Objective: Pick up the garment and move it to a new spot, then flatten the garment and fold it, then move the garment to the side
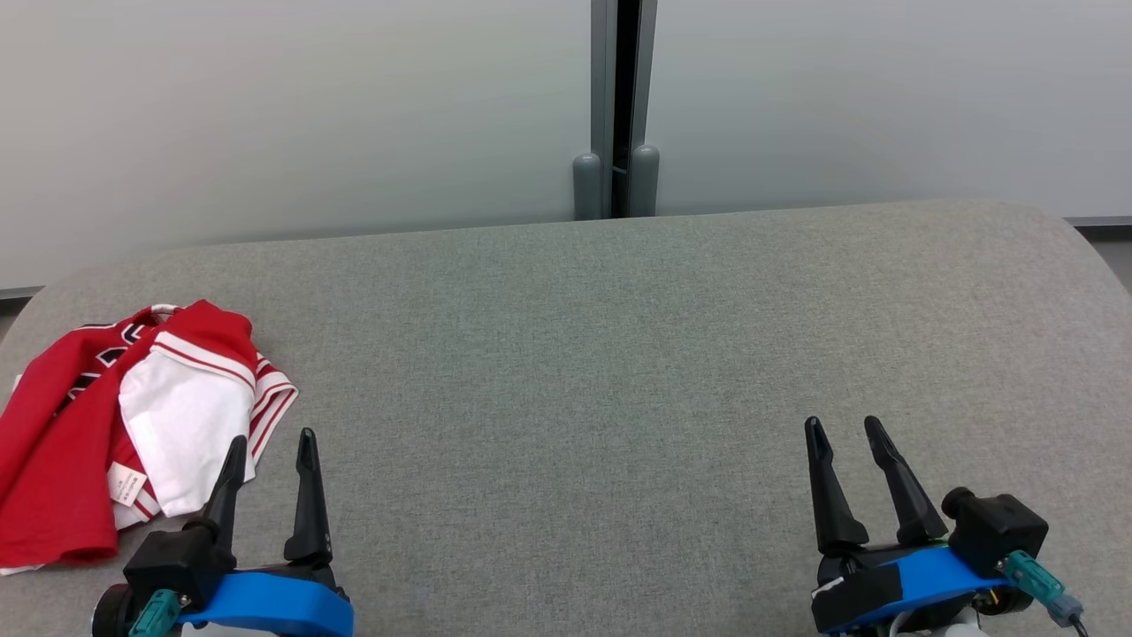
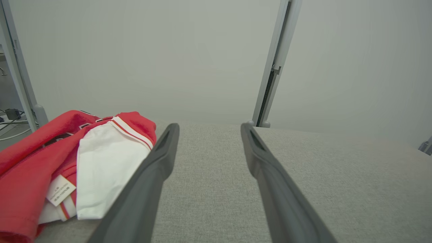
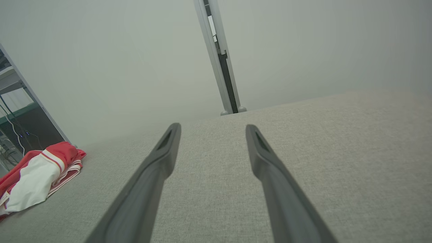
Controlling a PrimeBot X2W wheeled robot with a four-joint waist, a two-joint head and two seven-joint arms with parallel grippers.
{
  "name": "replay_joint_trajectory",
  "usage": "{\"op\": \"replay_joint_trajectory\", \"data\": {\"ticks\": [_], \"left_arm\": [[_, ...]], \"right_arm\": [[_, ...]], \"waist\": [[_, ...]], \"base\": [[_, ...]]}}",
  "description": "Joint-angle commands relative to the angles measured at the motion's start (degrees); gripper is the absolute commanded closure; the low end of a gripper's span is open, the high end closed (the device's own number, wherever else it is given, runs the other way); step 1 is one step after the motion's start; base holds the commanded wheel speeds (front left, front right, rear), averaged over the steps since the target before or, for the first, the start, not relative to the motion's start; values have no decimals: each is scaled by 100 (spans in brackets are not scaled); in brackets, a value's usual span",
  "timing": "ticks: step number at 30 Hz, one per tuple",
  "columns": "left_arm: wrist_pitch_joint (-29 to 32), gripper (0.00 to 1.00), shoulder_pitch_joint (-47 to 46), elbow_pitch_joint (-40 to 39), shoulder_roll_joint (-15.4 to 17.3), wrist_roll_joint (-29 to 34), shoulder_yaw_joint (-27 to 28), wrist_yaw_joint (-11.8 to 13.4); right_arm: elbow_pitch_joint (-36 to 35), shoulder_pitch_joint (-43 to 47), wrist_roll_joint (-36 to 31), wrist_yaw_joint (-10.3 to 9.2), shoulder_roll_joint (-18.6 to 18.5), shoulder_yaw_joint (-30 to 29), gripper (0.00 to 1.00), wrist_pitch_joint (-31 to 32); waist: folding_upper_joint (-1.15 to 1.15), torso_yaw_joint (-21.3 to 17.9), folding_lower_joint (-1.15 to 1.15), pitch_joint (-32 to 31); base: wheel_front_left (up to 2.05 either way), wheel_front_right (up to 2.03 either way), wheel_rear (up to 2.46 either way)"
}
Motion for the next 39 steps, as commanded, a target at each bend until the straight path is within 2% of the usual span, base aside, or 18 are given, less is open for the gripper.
{"op": "replay_joint_trajectory", "data": {"ticks": [1, 21, 39], "left_arm": [[-53, 0, -81, -7, 41, 115, -10, 10], [-268, 0, -65, 72, 46, 723, 39, 40], [-250, 0, -87, 187, 44, 581, 90, -13]], "right_arm": [[-5, -105, -109, 0, -27, 27, 0, -63], [89, -110, -910, -1, -29, 115, 0, -267], [146, -92, -828, -1, -28, 78, 0, -263]], "waist": [[0, -1, 0, -3], [0, -24, 0, -20], [0, -12, 0, -21]], "base": [[0, 0, 0], [0, 0, 0], [0, 0, 0]]}}
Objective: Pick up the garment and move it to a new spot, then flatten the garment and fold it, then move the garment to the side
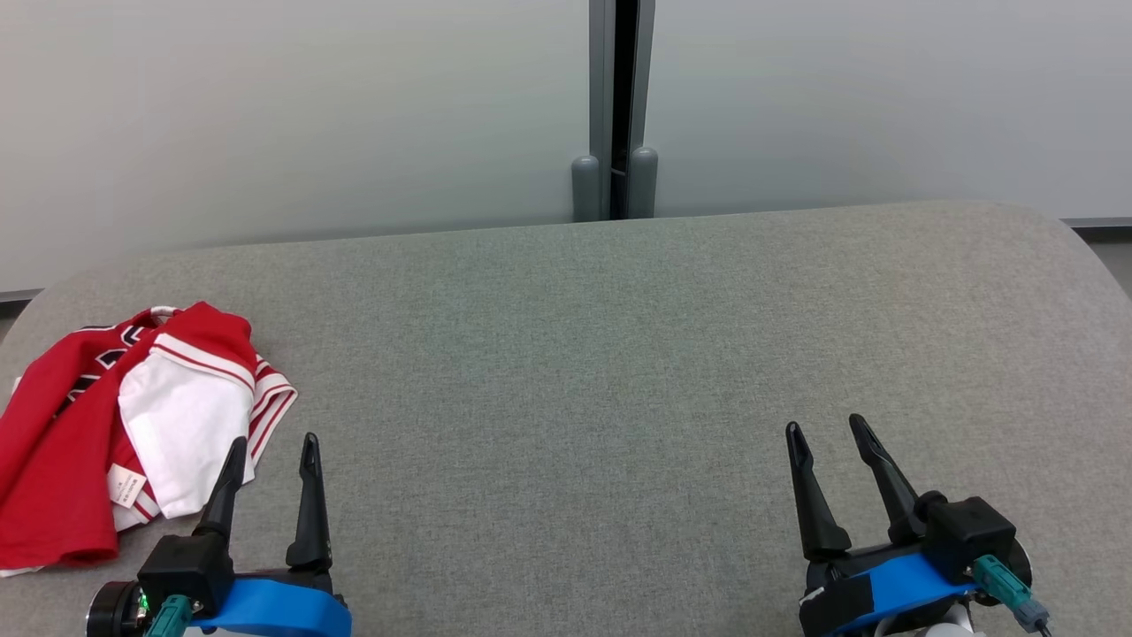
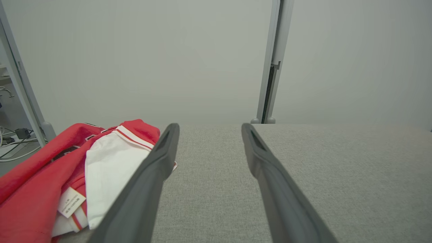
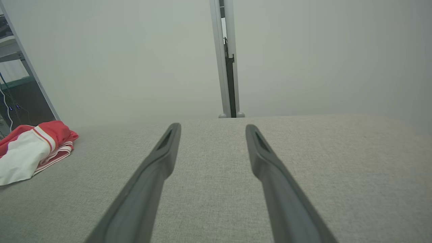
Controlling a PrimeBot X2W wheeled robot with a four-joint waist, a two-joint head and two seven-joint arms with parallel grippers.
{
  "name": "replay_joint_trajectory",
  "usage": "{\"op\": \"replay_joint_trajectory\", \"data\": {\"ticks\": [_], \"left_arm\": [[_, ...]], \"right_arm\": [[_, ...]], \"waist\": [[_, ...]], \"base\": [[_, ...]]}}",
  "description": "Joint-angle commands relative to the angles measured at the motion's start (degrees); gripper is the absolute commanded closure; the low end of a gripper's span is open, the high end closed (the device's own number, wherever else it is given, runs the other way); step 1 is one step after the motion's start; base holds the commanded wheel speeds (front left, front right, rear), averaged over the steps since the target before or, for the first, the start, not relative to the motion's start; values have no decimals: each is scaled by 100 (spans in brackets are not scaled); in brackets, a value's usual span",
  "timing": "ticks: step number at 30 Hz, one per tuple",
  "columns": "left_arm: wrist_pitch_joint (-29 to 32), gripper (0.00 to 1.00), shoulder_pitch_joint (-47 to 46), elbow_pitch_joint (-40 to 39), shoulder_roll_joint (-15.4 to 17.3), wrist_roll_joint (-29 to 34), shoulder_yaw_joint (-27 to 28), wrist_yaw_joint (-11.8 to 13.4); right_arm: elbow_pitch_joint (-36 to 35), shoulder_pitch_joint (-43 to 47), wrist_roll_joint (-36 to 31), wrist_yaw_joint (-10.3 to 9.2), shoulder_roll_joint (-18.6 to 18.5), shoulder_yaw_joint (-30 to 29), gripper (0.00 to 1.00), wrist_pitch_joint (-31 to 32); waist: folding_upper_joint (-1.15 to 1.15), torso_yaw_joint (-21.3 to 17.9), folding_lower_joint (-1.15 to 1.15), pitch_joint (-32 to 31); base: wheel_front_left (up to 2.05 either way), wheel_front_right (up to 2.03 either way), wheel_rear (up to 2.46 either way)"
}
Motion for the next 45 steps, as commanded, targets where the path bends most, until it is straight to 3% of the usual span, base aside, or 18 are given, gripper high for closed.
{"op": "replay_joint_trajectory", "data": {"ticks": [1, 12, 37, 45], "left_arm": [[-18, 0, -63, 8, 29, 15, 27, -9], [-18, 0, -163, 54, 30, 73, 78, -5], [-18, 0, -203, 92, 27, -82, 271, 65], [-17, 0, -111, 63, 27, -113, 395, 92]], "right_arm": [[11, -35, 3, -2, -21, 4, 0, -30], [-35, -49, -42, -2, -19, 6, 0, -30], [-61, -182, -141, -2, -19, -11, 0, -19], [-25, -242, -120, -2, -19, 38, 0, -19]], "waist": [[0, 3, 0, 0], [0, 409, 0, 61], [0, 2515, 0, 421], [0, 2836, 0, 436]], "base": [[0, 0, 0], [0, 0, 0], [0, 0, 0], [0, 0, 0]]}}
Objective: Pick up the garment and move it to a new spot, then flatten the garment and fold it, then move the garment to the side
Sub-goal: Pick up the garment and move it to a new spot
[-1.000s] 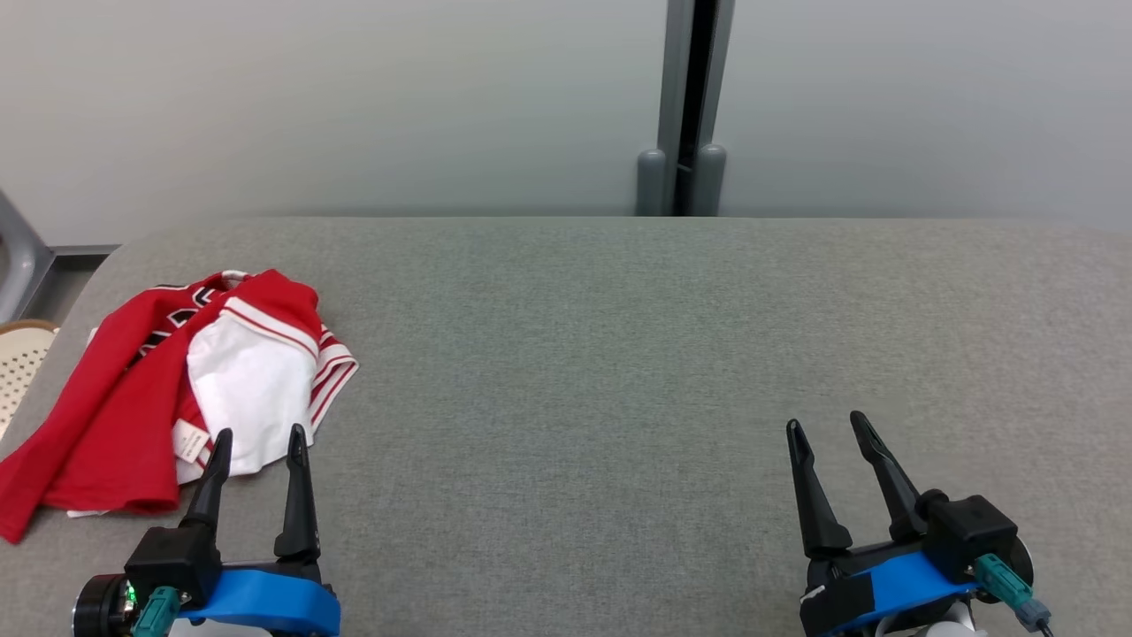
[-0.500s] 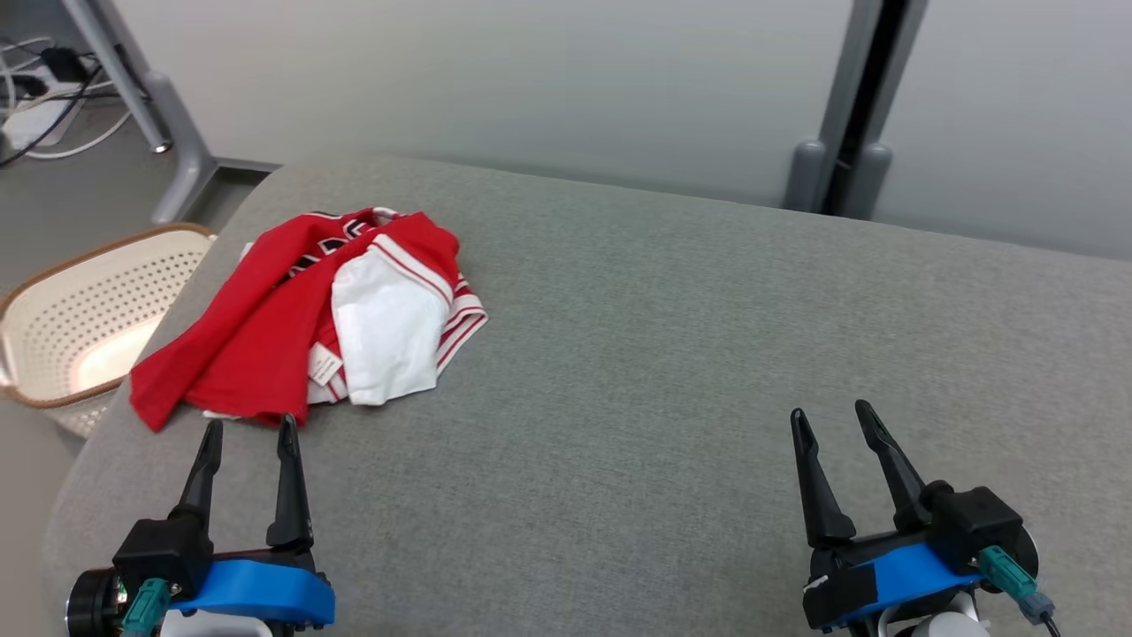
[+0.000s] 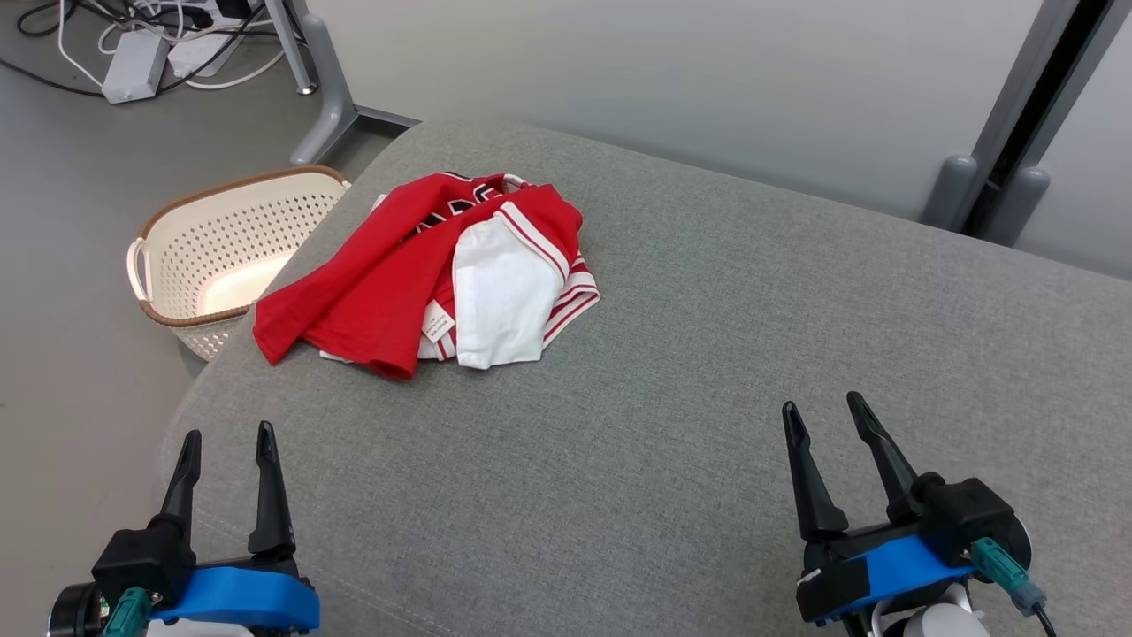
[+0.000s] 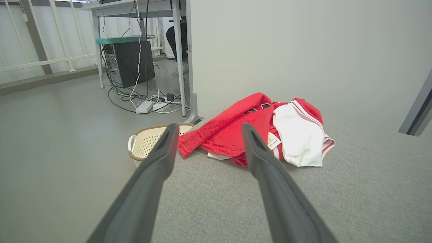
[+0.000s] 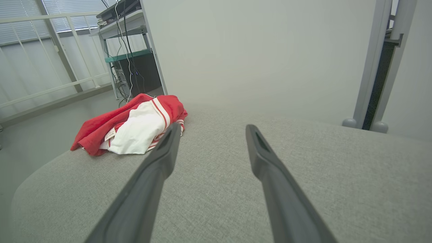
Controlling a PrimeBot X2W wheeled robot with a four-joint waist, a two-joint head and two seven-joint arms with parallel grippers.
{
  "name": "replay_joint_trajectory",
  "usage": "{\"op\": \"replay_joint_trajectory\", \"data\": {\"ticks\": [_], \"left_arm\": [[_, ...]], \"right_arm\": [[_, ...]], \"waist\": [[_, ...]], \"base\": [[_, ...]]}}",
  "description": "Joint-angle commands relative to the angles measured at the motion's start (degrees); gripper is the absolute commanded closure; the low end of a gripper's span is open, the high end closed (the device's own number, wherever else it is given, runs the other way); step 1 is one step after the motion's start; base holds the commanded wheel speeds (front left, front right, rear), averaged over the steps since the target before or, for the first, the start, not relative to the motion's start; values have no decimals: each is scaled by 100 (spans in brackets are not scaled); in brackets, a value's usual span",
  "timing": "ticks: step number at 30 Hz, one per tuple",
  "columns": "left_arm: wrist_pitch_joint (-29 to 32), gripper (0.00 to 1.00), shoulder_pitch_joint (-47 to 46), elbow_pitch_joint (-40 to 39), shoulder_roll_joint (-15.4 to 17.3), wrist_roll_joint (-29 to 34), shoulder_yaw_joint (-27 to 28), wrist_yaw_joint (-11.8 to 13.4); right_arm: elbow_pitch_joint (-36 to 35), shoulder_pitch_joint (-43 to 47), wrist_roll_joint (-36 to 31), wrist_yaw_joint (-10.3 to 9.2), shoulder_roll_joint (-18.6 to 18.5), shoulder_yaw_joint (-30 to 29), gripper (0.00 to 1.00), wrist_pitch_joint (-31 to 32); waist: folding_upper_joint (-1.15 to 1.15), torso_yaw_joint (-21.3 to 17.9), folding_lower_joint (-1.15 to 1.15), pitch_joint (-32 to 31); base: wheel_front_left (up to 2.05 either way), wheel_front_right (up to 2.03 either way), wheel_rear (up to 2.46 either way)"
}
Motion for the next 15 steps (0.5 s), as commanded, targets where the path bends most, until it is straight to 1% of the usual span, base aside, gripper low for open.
{"op": "replay_joint_trajectory", "data": {"ticks": [1, 7, 12, 15], "left_arm": [[-17, 0, 37, -17, 22, -20, 31, 16], [-17, 0, -13, -34, 22, -28, 101, 35], [-16, 0, -282, -92, 29, 38, 247, -37], [-16, 0, -650, -67, 97, 74, 362, -130]], "right_arm": [[13, -59, 19, -2, -15, 15, 0, -6], [33, -69, 14, -2, -15, 50, 0, -6], [-25, -134, -71, -2, -18, 54, 0, -6], [-87, -200, -151, -2, -74, 77, 0, -5]], "waist": [[0, 23, 0, 4], [0, -73, 0, 16], [0, -288, 0, 97], [0, -456, 0, 235]], "base": [[0, 0, 0], [0, 0, 0], [0, 0, 0], [0, 0, 0]]}}
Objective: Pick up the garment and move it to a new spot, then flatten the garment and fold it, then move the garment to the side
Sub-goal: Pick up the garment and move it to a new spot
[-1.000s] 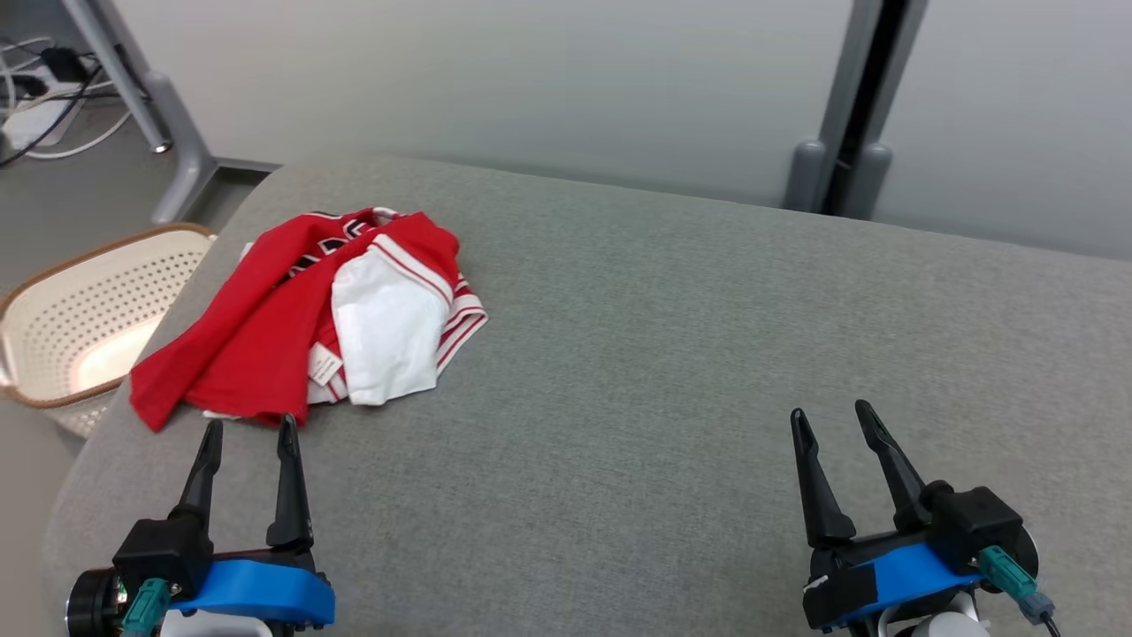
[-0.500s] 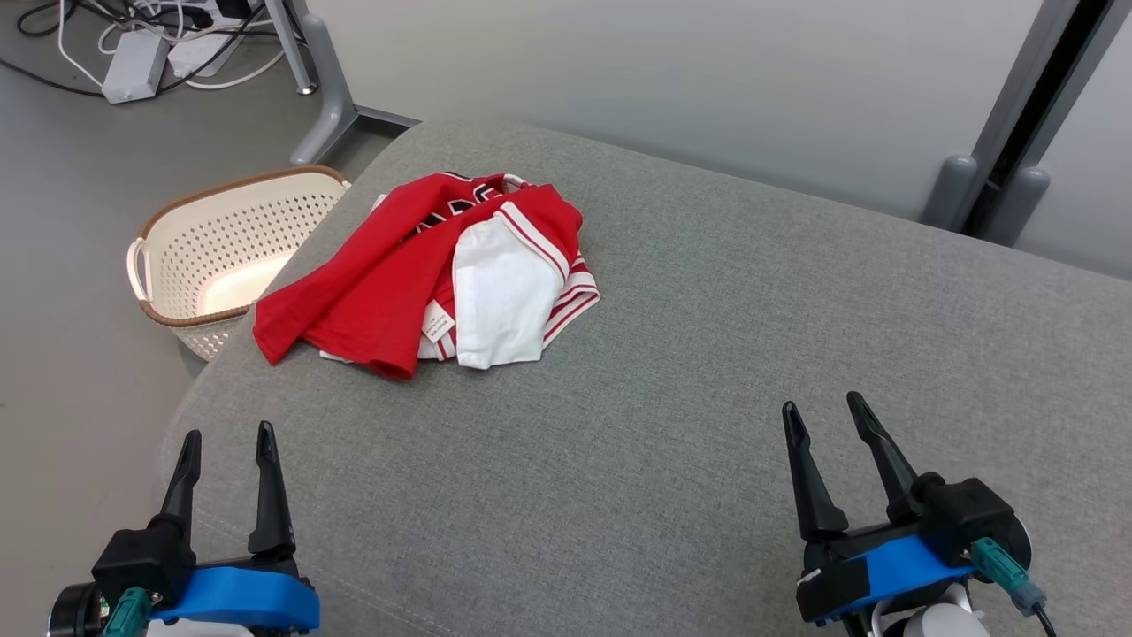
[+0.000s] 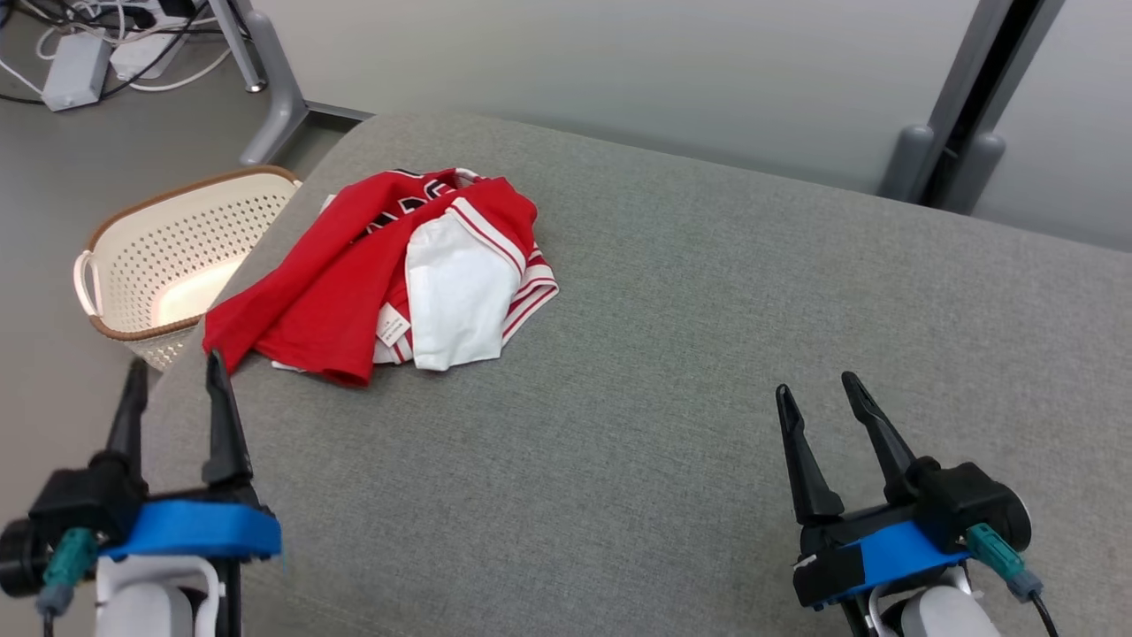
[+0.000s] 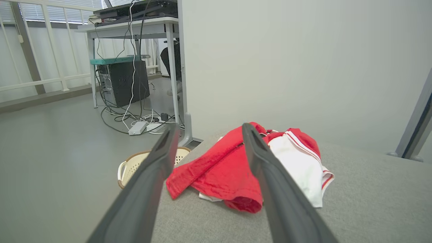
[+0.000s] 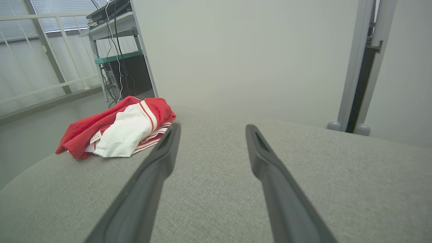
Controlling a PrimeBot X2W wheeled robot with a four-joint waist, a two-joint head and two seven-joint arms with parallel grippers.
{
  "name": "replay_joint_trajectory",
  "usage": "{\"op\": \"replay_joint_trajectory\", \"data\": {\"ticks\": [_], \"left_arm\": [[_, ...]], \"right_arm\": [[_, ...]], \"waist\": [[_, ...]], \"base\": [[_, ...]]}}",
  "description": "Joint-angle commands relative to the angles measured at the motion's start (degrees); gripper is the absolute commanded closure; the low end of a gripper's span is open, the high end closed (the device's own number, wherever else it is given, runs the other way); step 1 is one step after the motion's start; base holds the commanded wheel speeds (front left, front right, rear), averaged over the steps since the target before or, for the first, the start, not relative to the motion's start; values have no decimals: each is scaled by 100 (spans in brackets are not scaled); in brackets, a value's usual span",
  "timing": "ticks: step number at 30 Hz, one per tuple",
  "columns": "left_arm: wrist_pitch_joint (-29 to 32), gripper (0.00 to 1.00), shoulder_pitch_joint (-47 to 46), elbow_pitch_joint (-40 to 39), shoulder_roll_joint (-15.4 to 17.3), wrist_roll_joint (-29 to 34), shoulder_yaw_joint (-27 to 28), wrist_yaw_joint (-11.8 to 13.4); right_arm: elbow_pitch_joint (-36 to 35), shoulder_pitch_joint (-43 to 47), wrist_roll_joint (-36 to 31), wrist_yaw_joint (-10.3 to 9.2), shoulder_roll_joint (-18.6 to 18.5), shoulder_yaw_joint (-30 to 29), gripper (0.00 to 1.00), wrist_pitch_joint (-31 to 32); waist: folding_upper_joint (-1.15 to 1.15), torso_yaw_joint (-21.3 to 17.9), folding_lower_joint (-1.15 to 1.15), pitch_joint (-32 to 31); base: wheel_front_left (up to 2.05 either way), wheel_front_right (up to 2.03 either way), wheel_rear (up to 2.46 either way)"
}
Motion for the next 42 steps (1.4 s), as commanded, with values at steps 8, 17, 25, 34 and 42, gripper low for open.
{"op": "replay_joint_trajectory", "data": {"ticks": [8, 17, 25, 34, 42], "left_arm": [[-16, 0, -1513, 280, 338, 75, 176, -258], [-16, 0, -3006, 1160, 805, 0, 200, -443], [-15, 0, -3806, 2430, 1186, -67, -26, -506], [793, 0, -4308, 3916, 1406, -638, -829, -539], [1859, 0, -4388, 4307, 1512, -1594, -1639, -527]], "right_arm": [[-304, -409, -194, -2, -304, 72, 0, -6], [-822, -801, -357, -2, -547, 47, 0, -5], [-1184, -912, -476, -2, -632, -50, 0, -6], [-1413, -852, -549, -2, -651, -208, 0, -6], [-1429, -885, -578, -2, -650, -240, 0, -6]], "waist": [[0, -666, 0, 769], [0, -1291, 0, 1637], [0, -1559, 0, 2081], [0, -1583, 0, 2334], [0, -1491, 0, 2413]], "base": [[0, 0, 0], [0, 0, 0], [0, 0, 0], [0, 0, 0], [0, 0, 0]]}}
